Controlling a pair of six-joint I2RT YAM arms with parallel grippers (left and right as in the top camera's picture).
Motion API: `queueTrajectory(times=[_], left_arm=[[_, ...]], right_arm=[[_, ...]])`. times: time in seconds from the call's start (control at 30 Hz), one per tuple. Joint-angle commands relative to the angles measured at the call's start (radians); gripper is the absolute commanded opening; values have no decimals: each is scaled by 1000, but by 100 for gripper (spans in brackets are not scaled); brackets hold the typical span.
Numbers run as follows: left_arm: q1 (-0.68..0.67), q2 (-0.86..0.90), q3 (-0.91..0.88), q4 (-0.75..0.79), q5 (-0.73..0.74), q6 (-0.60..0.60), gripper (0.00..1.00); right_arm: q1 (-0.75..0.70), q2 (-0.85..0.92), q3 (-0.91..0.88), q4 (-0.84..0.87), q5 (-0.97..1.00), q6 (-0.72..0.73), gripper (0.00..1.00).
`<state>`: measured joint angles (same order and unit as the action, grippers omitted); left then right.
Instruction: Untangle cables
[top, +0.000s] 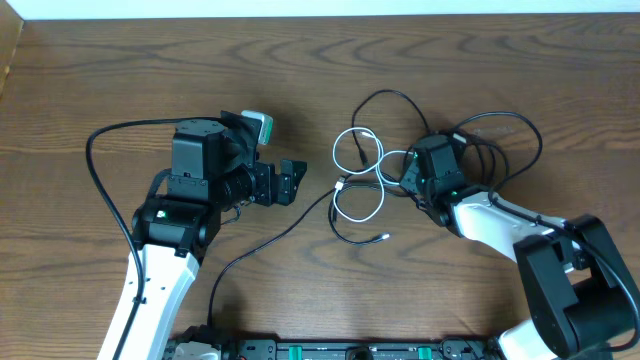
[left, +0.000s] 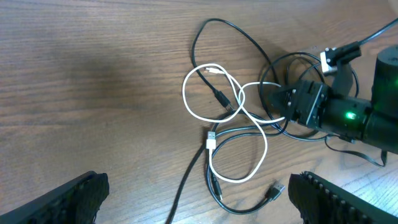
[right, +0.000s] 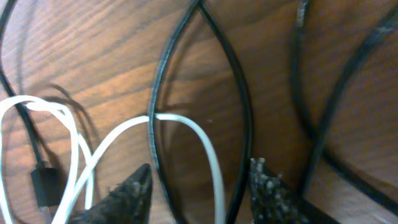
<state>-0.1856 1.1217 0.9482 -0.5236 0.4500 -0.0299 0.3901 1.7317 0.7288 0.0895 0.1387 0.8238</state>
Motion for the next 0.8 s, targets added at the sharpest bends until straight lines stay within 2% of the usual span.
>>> queueTrajectory(times=[0.0,0.1,0.3,0.5,0.77], left_arm=[[-2,3,3,0,13,-10,98],[-2,3,3,0,13,-9,98],[-2,3,3,0,13,-9,98],[-2,3,3,-1,13,-9,98],[-2,3,3,-14,13,-9,98]], right_arm=[[-3,79,-16,-1,-89,11,39],[-3,82,-16,0,-90,10,31],[-3,79,-14,0,-124,10,3],[-3,27,-8,-36,-146,-26,1],[-3,-248,43,-233,-83,-168,2]])
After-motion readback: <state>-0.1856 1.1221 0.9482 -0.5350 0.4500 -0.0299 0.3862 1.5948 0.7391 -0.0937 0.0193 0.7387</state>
